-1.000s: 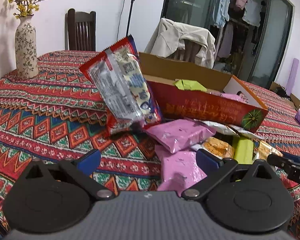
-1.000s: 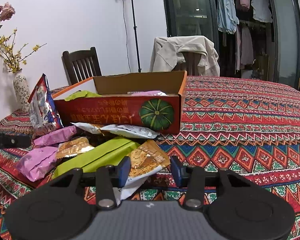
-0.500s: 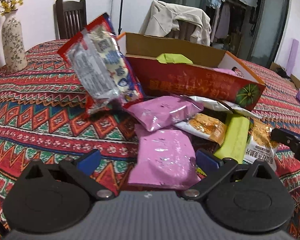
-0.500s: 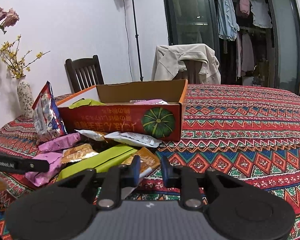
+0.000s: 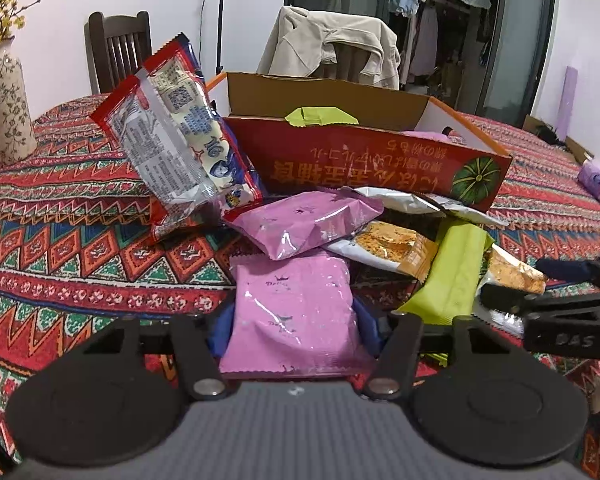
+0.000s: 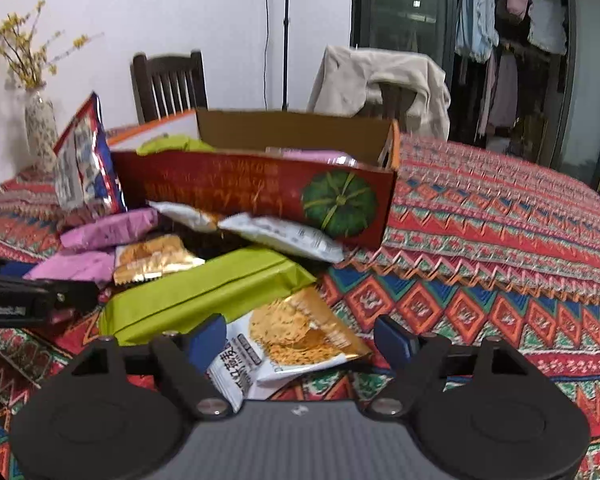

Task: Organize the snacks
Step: 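Grasp a pink packet with the left tool while the right tool holds the cookie packet, then lift both held packets and carry them over the cardboard box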

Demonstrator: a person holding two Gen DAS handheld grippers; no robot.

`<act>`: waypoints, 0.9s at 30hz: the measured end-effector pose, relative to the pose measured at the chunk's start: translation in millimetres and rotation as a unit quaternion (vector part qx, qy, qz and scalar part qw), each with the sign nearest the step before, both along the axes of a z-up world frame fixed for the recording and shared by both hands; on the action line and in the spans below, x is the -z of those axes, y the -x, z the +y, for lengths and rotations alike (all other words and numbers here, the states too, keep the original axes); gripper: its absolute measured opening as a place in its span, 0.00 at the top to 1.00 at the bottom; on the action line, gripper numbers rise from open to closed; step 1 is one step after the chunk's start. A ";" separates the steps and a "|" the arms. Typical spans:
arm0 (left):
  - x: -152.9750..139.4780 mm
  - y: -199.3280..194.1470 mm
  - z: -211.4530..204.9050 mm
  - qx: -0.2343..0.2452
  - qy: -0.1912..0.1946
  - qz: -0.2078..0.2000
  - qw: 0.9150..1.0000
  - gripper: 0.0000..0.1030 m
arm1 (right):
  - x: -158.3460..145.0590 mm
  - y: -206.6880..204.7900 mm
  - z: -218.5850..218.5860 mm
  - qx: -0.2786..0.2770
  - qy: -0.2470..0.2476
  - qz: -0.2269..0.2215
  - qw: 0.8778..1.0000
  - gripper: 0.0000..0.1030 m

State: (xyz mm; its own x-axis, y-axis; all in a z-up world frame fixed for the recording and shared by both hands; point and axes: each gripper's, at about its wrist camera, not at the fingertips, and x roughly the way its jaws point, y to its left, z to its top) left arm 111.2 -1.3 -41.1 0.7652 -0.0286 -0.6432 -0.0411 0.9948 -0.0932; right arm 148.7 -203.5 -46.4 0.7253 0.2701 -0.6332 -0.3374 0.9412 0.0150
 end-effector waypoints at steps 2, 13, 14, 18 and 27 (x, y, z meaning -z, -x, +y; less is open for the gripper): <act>-0.3 1.3 3.9 0.002 0.008 0.000 1.000 0.40 | 3.2 -2.6 1.1 -0.014 -0.006 0.015 1.000 0.04; -1.2 5.9 10.8 0.008 0.033 -0.004 0.999 0.40 | -0.8 11.2 0.7 -0.042 -0.001 0.001 0.999 0.29; -1.4 6.4 11.2 0.009 0.034 -0.004 0.999 0.40 | -1.1 12.7 -0.7 -0.041 -0.003 0.000 0.999 0.32; -2.1 9.3 14.2 0.009 0.038 -0.005 0.999 0.40 | -2.9 17.8 -6.2 -0.036 -0.009 -0.005 0.999 0.48; -7.3 18.0 22.7 0.007 0.046 -0.017 0.999 0.40 | -9.9 27.0 -13.7 -0.017 -0.012 -0.027 0.999 0.52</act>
State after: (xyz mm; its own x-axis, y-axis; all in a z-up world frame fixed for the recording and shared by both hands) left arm 93.2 21.5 -33.8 0.7860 -0.0976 -0.6104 -0.0223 0.9823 -0.1858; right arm 121.7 -217.1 -36.5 0.7482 0.3097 -0.5867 -0.3704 0.9287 0.0178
